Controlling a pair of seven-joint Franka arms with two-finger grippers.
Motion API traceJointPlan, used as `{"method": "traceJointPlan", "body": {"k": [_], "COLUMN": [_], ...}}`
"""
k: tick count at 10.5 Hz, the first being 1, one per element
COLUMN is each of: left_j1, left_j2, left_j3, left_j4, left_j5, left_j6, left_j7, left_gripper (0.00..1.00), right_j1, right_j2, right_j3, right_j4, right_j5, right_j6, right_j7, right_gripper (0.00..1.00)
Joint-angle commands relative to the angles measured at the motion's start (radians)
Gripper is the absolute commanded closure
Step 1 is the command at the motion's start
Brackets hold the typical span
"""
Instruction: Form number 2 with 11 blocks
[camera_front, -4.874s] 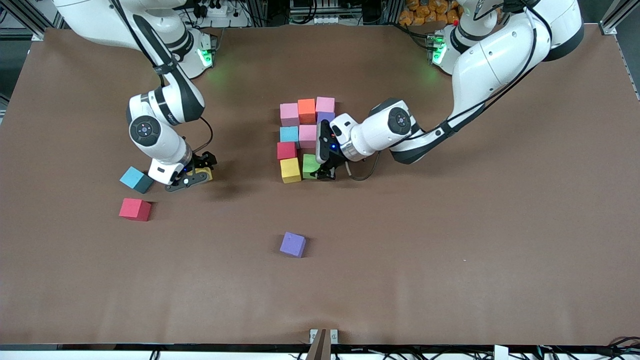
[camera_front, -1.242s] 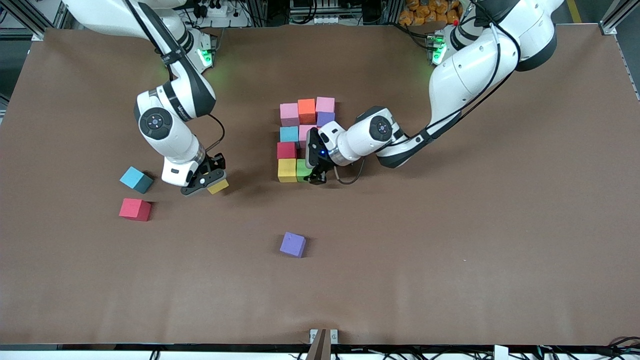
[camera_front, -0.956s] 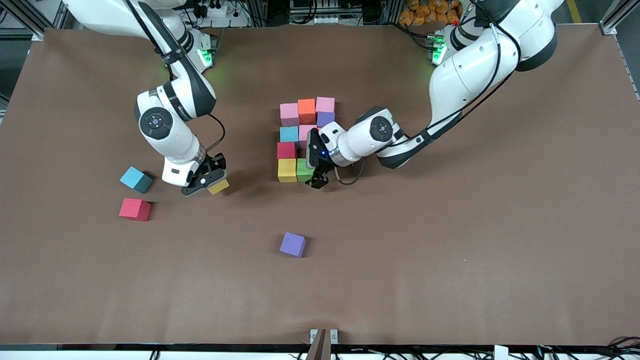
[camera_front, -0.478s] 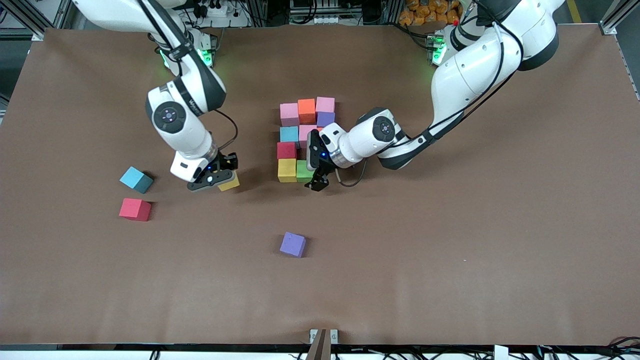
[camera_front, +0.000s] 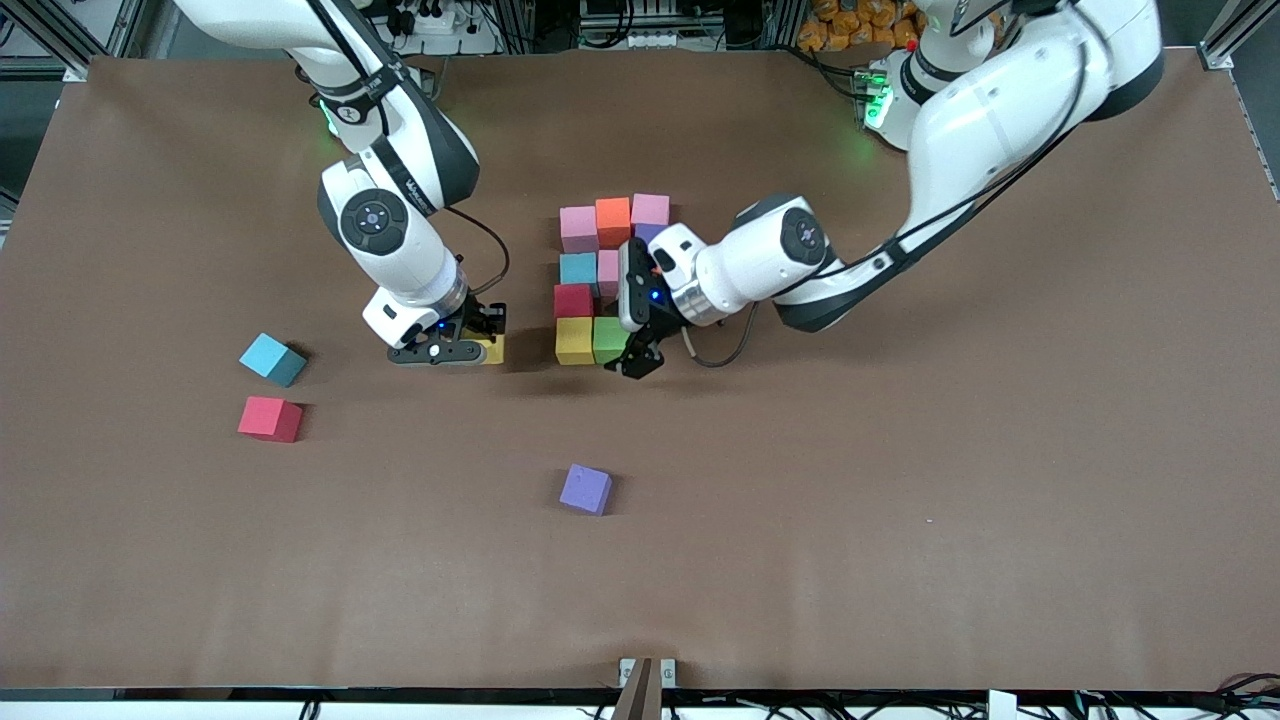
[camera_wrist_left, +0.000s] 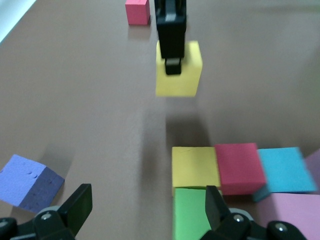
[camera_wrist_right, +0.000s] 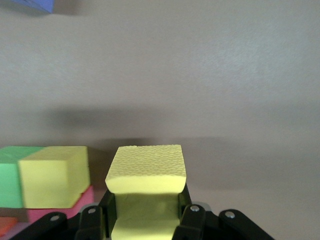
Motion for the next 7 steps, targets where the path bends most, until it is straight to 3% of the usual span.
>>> {"method": "traceJointPlan", "body": {"k": [1, 3, 5, 7], "left_j1": [0.145, 0.267, 0.338, 0.393], "left_j2": [-0.146, -0.193, -0.223, -0.275], "left_j3": [-0.136, -0.236, -0.27, -0.273], "left_j4": [-0.02, 0.046, 0.13, 0.198], "left_j5": [-0.012, -0.042, -0.082, -0.13], "left_j6": [-0.251, -0.526, -0.736, -0.893], "left_j7": [-0.094, -0.134, -0.199, -0.346], "left_gripper": [0.0, 0.0, 0.0, 0.0], "right_j1": [0.031, 0.1, 0.186, 0.316], "right_j2": [0.013, 0.04, 0.1, 0.158], "right_j3": [0.008, 0.001, -0.003, -0.089], "right_j4": [0.042, 0.082, 0.152, 0.261], "right_j5": [0.081, 0.082, 0.069, 0.061], "right_j6": [-0.019, -0.018, -0.018, -0.033], "right_j7": [0.096, 0.257, 0.454, 0.661], "right_gripper": [1.0, 1.0, 1.0, 1.0]}}
